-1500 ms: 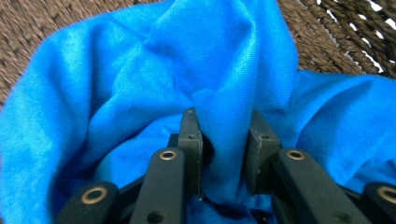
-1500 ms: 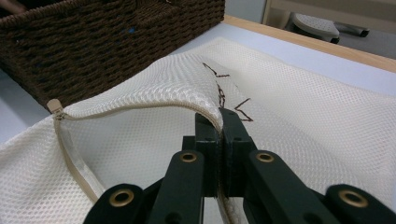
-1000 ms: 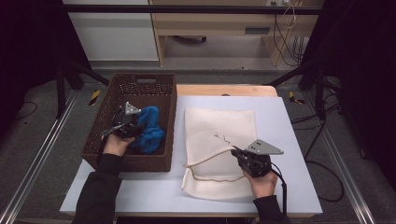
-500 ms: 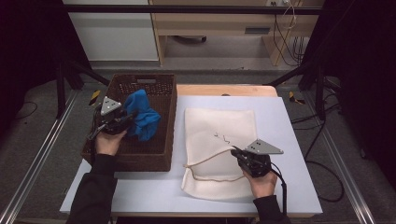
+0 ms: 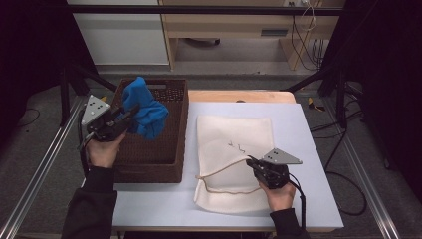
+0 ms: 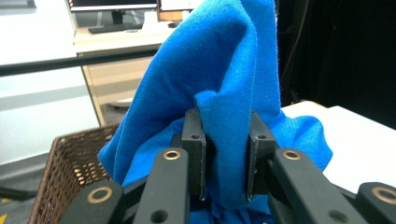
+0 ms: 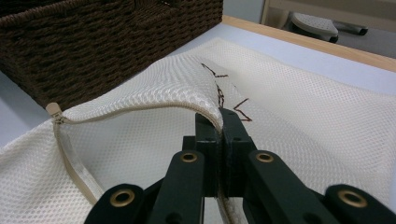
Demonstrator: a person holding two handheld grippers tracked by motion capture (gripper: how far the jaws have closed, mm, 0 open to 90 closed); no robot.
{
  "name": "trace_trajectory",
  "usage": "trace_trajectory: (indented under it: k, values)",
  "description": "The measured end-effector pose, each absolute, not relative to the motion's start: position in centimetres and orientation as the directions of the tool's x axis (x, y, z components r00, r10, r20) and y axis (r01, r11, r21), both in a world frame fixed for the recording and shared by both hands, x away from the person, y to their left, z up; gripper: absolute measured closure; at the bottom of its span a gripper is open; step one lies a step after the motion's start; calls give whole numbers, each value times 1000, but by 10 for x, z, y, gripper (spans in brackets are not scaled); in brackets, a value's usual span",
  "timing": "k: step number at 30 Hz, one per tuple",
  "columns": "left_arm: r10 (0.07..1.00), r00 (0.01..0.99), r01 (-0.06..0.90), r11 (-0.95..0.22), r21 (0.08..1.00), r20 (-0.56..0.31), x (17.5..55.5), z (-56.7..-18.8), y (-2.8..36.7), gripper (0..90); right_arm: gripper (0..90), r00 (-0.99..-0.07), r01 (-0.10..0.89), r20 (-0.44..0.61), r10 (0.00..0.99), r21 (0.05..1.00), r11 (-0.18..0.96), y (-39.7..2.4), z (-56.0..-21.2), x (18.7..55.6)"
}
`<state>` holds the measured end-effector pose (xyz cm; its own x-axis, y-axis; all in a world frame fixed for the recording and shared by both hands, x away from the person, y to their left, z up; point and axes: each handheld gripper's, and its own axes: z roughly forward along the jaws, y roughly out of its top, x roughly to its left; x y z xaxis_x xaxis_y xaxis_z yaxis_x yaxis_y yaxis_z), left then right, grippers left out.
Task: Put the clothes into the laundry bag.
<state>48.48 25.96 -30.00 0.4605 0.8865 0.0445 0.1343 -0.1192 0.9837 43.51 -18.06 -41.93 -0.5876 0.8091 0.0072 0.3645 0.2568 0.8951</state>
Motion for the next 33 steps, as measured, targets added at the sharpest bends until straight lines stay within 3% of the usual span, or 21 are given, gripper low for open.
trace_trajectory:
  k: [16, 33]
  values:
    - [824, 561, 38, -115, 993, 74, 430, -260, 240, 734, 878, -583, 364, 7, 813, 896, 253, -181, -419, 435]
    - [689, 720, 15, -146, 989, 90, 386, -258, 190, 734, 878, -575, 365, 9, 818, 898, 247, -181, -418, 436]
